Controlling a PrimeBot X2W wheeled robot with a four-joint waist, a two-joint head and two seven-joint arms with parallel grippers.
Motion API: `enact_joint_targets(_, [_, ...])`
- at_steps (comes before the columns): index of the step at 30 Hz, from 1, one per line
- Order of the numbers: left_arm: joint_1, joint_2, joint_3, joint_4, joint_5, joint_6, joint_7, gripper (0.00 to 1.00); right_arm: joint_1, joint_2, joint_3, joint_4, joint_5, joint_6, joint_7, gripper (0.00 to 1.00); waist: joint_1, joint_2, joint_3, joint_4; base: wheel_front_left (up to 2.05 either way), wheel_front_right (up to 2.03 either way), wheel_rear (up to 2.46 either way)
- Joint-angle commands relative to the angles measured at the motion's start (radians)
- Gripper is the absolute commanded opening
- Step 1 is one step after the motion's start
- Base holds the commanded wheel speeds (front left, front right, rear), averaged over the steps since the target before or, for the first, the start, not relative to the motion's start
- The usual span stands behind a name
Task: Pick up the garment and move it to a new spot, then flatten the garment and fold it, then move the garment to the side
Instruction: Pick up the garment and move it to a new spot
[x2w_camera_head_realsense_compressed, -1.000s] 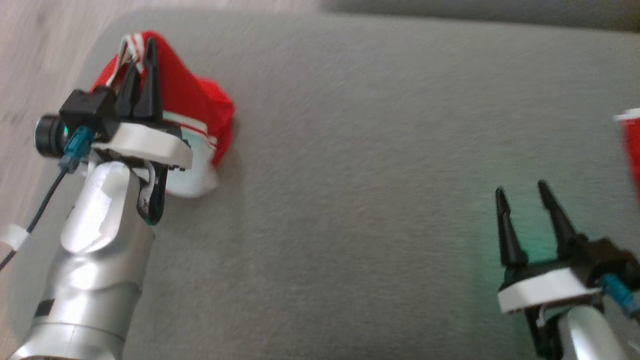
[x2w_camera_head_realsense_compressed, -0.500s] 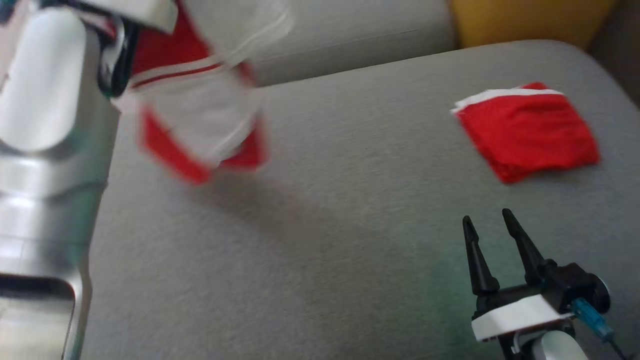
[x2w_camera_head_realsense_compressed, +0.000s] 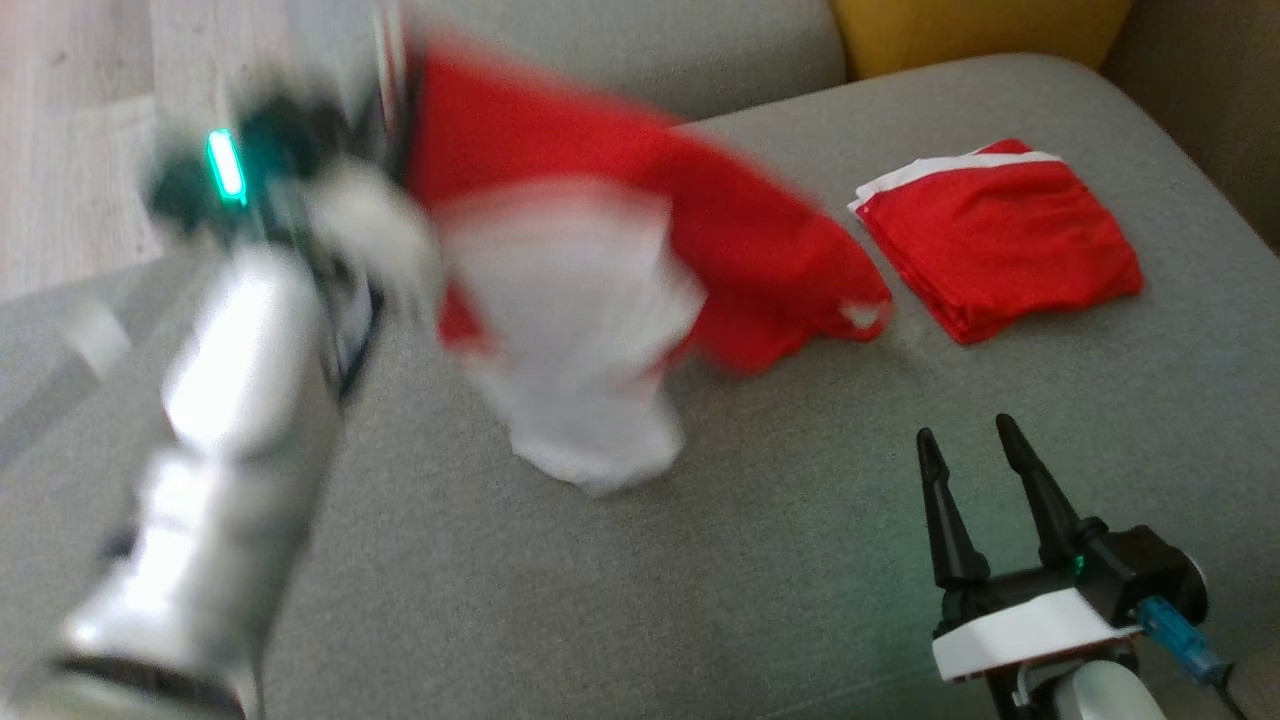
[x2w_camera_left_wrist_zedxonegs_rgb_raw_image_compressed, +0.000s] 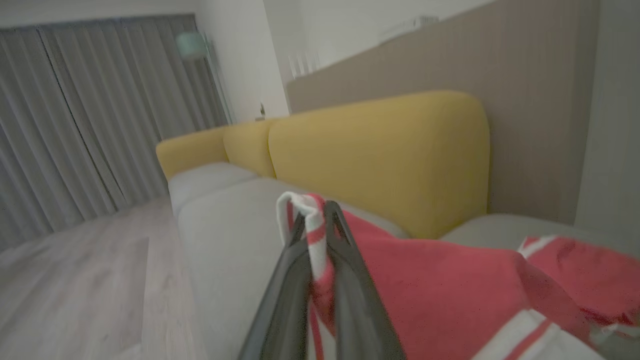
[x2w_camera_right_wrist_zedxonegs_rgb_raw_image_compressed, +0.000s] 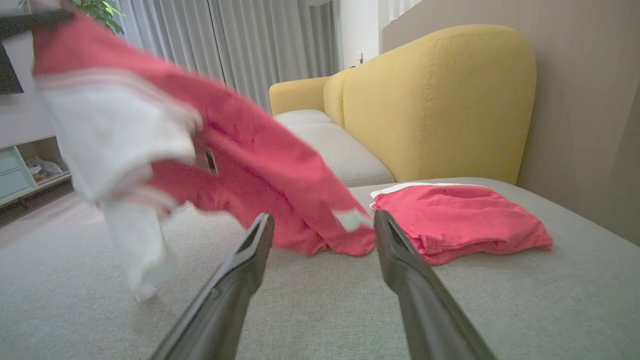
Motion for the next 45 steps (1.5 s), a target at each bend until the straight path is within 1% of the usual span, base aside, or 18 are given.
enact_joint_targets(1, [0.039, 0.029, 0.01, 0.011, -0.012, -0.003, -0.027, 0.0, -0.033, 0.003, 0.03, -0.028, 0.007, 0.007, -0.014, 1.0, 0.0, 0.0, 0.023, 0.007, 0.0, 0.0, 0.0])
enact_joint_targets(2, [0.078, 0.023, 0.007, 0.033, -0.022, -0.004, -0.046, 0.11, -0.033, 0.003, 0.033, -0.025, 0.009, 0.007, -0.014, 1.0, 0.0, 0.0, 0.029, 0.01, 0.0, 0.0, 0.0])
enact_joint_targets(3, [0.113, 0.016, 0.007, 0.053, -0.034, -0.005, -0.07, 0.96, -0.034, 0.003, 0.037, -0.022, 0.01, 0.007, -0.014, 1.0, 0.0, 0.0, 0.036, 0.012, 0.0, 0.0, 0.0])
enact_joint_targets(4, [0.113, 0.016, 0.007, 0.053, -0.034, -0.005, -0.07, 0.96, -0.034, 0.003, 0.037, -0.022, 0.01, 0.007, -0.014, 1.0, 0.0, 0.0, 0.036, 0.012, 0.0, 0.0, 0.0])
enact_joint_targets(5, [0.146, 0.009, 0.011, 0.071, -0.046, -0.006, -0.099, 1.0, -0.035, 0.004, 0.039, -0.019, 0.01, 0.007, -0.014, 1.0, 0.0, 0.0, 0.042, 0.016, 0.0, 0.0, 0.0])
enact_joint_targets(7, [0.205, 0.001, 0.016, 0.101, -0.054, 0.004, -0.144, 1.0, -0.034, 0.004, 0.045, -0.014, 0.014, 0.007, -0.014, 1.0, 0.0, 0.0, 0.046, 0.024, 0.0, 0.0, 0.0])
enact_joint_targets(9, [0.262, -0.011, 0.035, 0.103, -0.061, 0.035, -0.174, 1.0, -0.029, 0.004, 0.046, -0.011, 0.018, 0.007, -0.014, 1.0, 0.0, 0.0, 0.043, 0.038, 0.0, 0.0, 0.0])
enact_joint_targets(11, [0.328, -0.026, 0.065, 0.072, -0.069, 0.073, -0.183, 1.0, -0.018, 0.004, 0.04, -0.006, 0.021, 0.007, -0.014, 1.0, 0.0, 0.0, 0.035, 0.059, 0.0, 0.0, 0.0])
enact_joint_targets(12, [0.365, -0.032, 0.09, 0.023, -0.069, 0.096, -0.184, 1.0, -0.011, 0.004, 0.035, -0.004, 0.022, 0.007, -0.014, 1.0, 0.0, 0.0, 0.03, 0.073, 0.0, 0.0, 0.0])
enact_joint_targets(15, [0.513, -0.052, 0.146, -0.138, -0.04, 0.14, -0.184, 1.0, 0.009, 0.004, 0.017, 0.004, 0.03, 0.007, -0.014, 1.0, 0.0, 0.0, 0.007, 0.12, 0.0, 0.0, 0.0])
enact_joint_targets(18, [0.678, -0.074, 0.196, -0.287, 0.002, 0.173, -0.185, 1.0, 0.03, 0.004, 0.002, 0.015, 0.035, 0.007, -0.014, 1.0, 0.0, 0.0, -0.023, 0.168, 0.0, 0.0, 0.0])
enact_joint_targets(23, [0.921, -0.105, 0.256, -0.475, 0.054, 0.201, -0.185, 1.0, 0.072, 0.004, -0.02, 0.033, 0.034, 0.007, -0.014, 1.0, 0.0, 0.0, -0.09, 0.238, 0.0, 0.0, 0.0])
enact_joint_targets(28, [1.088, -0.114, 0.278, -0.609, 0.09, 0.214, -0.185, 1.0, 0.115, 0.004, -0.033, 0.031, 0.029, 0.007, -0.014, 1.0, 0.0, 0.0, -0.142, 0.281, 0.0, 0.0, 0.0])
enact_joint_targets(34, [1.166, -0.115, 0.282, -0.689, 0.119, 0.233, -0.185, 1.0, 0.154, 0.004, -0.023, 0.02, 0.033, 0.007, -0.014, 1.0, 0.0, 0.0, -0.174, 0.305, 0.0, 0.0, 0.0])
enact_joint_targets(39, [1.177, -0.115, 0.288, -0.706, 0.136, 0.241, -0.185, 1.0, 0.163, 0.004, -0.013, 0.017, 0.043, 0.007, -0.014, 1.0, 0.0, 0.0, -0.183, 0.304, 0.0, 0.0, 0.0])
enact_joint_targets(45, [1.177, -0.115, 0.293, -0.706, 0.167, 0.238, -0.185, 1.0, 0.167, 0.004, -0.012, 0.013, 0.042, 0.007, -0.014, 1.0, 0.0, 0.0, -0.184, 0.296, 0.0, 0.0, 0.0])
